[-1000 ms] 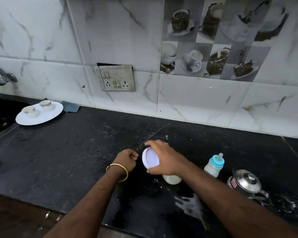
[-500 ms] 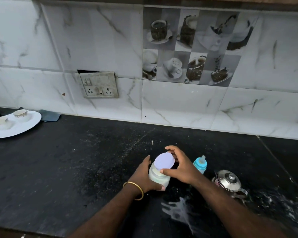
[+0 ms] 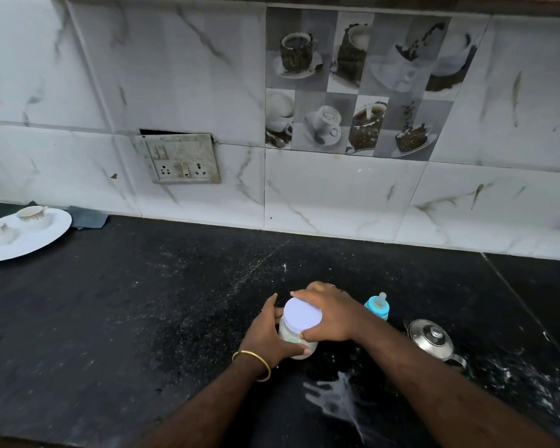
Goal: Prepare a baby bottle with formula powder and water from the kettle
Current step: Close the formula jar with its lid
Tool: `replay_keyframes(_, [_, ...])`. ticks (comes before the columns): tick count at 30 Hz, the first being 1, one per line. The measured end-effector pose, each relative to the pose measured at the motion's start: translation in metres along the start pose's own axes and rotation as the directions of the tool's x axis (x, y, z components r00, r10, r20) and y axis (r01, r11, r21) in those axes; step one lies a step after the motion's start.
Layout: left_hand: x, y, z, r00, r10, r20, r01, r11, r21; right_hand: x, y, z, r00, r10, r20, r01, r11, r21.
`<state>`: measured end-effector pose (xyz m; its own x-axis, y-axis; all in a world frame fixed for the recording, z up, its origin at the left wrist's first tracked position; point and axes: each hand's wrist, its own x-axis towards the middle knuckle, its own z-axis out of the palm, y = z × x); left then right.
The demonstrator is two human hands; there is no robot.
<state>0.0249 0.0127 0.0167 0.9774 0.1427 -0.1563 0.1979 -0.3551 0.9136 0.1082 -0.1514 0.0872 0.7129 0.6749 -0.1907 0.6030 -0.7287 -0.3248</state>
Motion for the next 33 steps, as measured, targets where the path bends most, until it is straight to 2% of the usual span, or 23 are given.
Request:
replay_keyframes(5, [0.003,-0.003,0.001,1.0,-0.01,-0.021,0.01,1.0,0.015,0.013,-0.012,-0.018,0.984,-0.038,0.172,0.061,0.99,-0.128])
replay_keyframes(7, [0.003,-0.004,0.002,1.0,-0.011,-0.027,0.012,1.0,0.022,0.019,-0.015,-0.022,0.968,-0.096,0.234,0.142,0.972,-0.186])
replay_keyframes(13, [0.002,-0.004,0.0,0.999,0.007,-0.045,-0.006,1.0,0.029,0.022,-0.026,-0.022,0.933,-0.275,0.232,0.343,0.876,-0.338])
replay_keyframes(15, [0.002,-0.005,0.001,0.999,0.006,-0.04,-0.005,1.0,0.023,0.022,-0.031,-0.022,0.946,-0.224,0.234,0.309,0.838,-0.45])
replay_keyframes(17, [0.004,-0.006,0.001,1.0,0.007,-0.027,-0.007,1.0,0.011,0.023,-0.036,-0.023,0.98,-0.051,0.19,0.147,0.833,-0.533])
replay_keyframes(19, [0.004,-0.008,0.001,1.0,0.01,-0.014,-0.01,1.0,0.001,0.024,-0.038,-0.022,0.981,0.1,0.168,0.006,0.843,-0.538])
replay_keyframes(20, [0.004,-0.009,0.001,1.0,0.012,-0.014,-0.012,1.0,0.004,0.024,-0.038,-0.021,0.972,0.137,0.192,-0.019,0.858,-0.513])
replay_keyframes(23, [0.005,-0.012,0.001,0.999,0.029,-0.029,-0.028,0.999,0.022,0.02,-0.04,-0.025,0.942,0.083,0.326,0.065,0.906,-0.419])
replay_keyframes(24, [0.006,-0.013,0.001,0.999,0.032,-0.034,-0.032,0.999,0.025,0.019,-0.041,-0.025,0.943,0.06,0.328,0.089,0.902,-0.422])
replay_keyframes(27, [0.005,-0.014,0.002,0.999,0.027,-0.018,-0.027,1.0,-0.001,0.019,-0.046,-0.021,0.969,0.138,0.204,-0.028,0.885,-0.466])
replay_keyframes(29, [0.005,-0.015,0.002,1.0,0.028,-0.005,-0.028,1.0,0.0,0.02,-0.042,-0.015,0.963,0.193,0.185,-0.091,0.886,-0.454])
replay_keyframes(33, [0.007,-0.016,0.001,0.998,0.055,-0.02,-0.054,0.998,0.043,0.016,-0.037,-0.02,0.947,0.047,0.318,0.079,0.925,-0.371])
